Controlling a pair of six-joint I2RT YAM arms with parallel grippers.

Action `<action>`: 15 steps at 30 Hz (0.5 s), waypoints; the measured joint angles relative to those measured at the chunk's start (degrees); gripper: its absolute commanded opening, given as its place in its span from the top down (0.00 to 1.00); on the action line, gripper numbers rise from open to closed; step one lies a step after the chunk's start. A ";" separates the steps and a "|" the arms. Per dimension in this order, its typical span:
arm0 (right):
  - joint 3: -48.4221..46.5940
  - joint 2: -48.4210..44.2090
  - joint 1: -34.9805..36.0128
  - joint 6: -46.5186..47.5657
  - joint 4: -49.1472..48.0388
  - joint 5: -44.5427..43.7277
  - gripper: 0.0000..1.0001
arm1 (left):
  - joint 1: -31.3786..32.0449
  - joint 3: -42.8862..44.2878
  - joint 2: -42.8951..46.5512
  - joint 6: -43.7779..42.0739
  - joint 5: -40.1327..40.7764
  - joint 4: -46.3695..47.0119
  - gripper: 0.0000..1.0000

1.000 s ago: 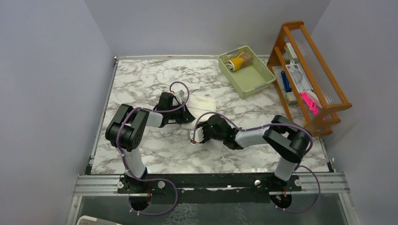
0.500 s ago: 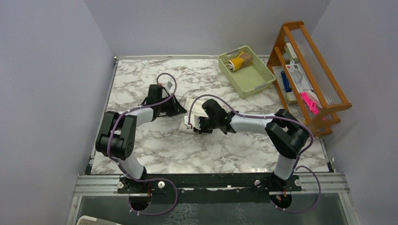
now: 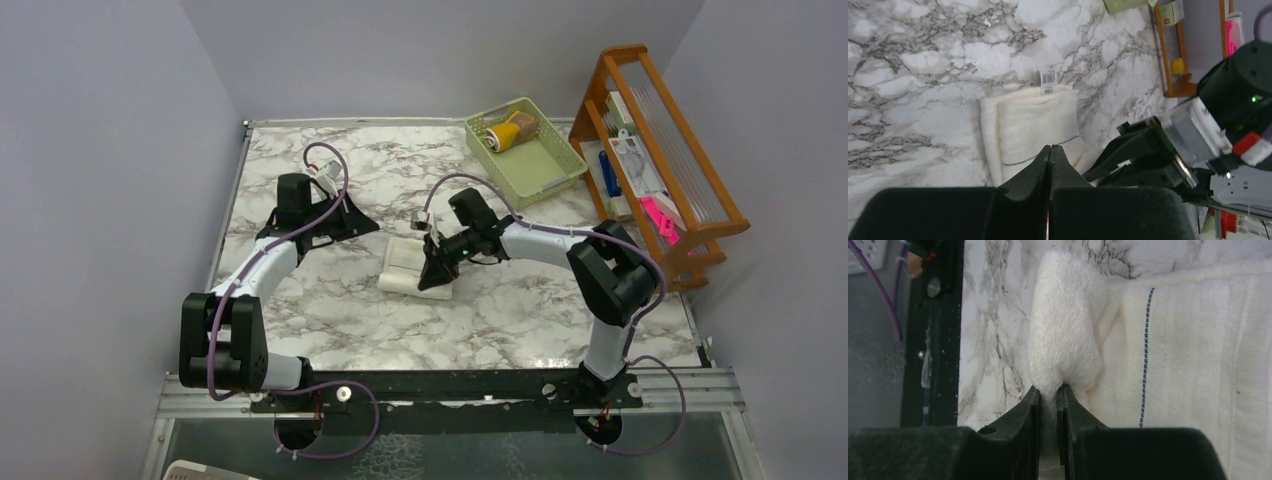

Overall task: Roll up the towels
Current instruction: Roll the towel at the center of the board.

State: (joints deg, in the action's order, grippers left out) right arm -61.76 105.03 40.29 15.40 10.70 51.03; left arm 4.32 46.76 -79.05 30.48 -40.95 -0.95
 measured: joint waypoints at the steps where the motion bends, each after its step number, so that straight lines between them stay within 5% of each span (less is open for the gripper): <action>1: -0.92 0.96 -0.50 -1.77 -0.31 1.33 0.87 | 0.07 -0.94 0.44 -0.02 -0.70 -0.04 1.00; 15: -16.74 20.55 -5.27 -17.77 8.20 16.55 0.92 | 6.67 -9.03 1.14 7.80 -3.93 8.04 1.00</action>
State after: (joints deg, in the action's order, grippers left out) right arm -78.50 125.58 35.03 -2.37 18.90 67.57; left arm 10.98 37.74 -77.91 38.28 -44.88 7.09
